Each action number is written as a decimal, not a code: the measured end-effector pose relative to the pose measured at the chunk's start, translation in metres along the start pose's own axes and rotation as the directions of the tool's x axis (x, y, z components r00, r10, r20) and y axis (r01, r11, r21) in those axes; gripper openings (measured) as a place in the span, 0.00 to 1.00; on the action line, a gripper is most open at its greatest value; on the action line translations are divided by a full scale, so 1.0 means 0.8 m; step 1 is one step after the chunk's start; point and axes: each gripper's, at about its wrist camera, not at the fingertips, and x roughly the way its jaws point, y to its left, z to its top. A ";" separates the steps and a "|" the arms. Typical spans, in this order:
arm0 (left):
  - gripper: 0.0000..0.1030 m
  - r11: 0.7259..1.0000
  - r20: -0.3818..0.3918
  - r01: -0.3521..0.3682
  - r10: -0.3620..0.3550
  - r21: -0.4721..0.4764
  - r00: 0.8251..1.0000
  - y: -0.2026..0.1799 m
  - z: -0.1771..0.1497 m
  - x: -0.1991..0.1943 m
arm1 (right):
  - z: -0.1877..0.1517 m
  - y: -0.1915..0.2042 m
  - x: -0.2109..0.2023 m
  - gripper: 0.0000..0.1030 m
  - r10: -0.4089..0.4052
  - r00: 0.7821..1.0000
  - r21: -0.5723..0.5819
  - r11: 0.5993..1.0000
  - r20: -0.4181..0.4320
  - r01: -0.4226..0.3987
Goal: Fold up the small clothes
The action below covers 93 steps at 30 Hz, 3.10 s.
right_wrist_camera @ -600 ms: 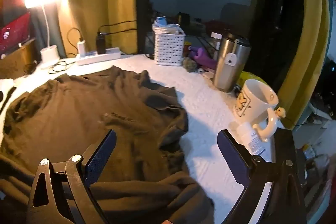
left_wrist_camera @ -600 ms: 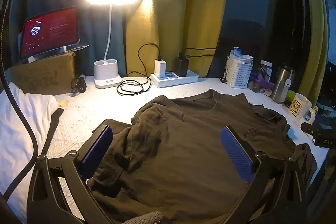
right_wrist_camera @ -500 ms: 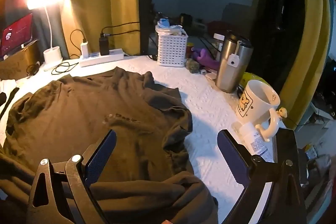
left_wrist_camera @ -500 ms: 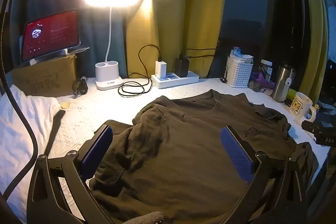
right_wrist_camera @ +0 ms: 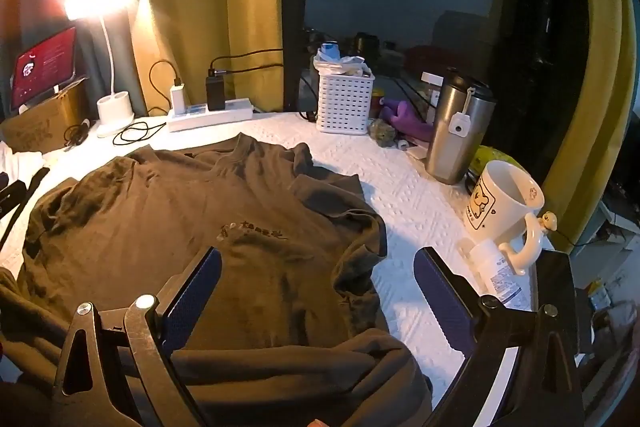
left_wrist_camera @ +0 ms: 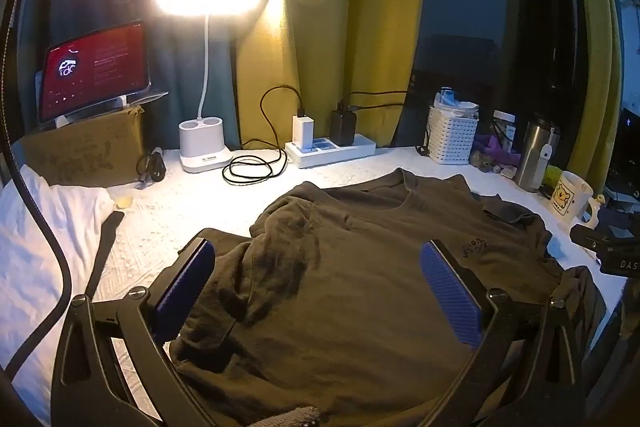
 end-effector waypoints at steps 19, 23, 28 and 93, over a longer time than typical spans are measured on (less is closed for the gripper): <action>0.99 1.000 -0.001 0.003 -0.003 -0.007 1.000 0.001 -0.001 0.000 | 0.002 0.009 -0.004 0.95 0.021 1.000 -0.004 1.000 0.002 -0.021; 0.99 1.000 -0.001 0.004 -0.004 -0.007 1.000 0.001 -0.002 0.000 | 0.002 0.010 -0.005 0.95 0.019 1.000 -0.005 1.000 0.005 -0.019; 0.99 1.000 -0.001 0.004 -0.004 -0.007 1.000 0.001 -0.002 0.000 | 0.004 0.009 -0.006 0.95 0.025 1.000 -0.003 1.000 0.007 -0.025; 0.98 1.000 -0.080 -0.011 0.012 0.012 0.997 -0.003 0.010 0.070 | 0.029 -0.051 0.119 0.71 0.012 0.995 -0.097 0.995 -0.095 -0.021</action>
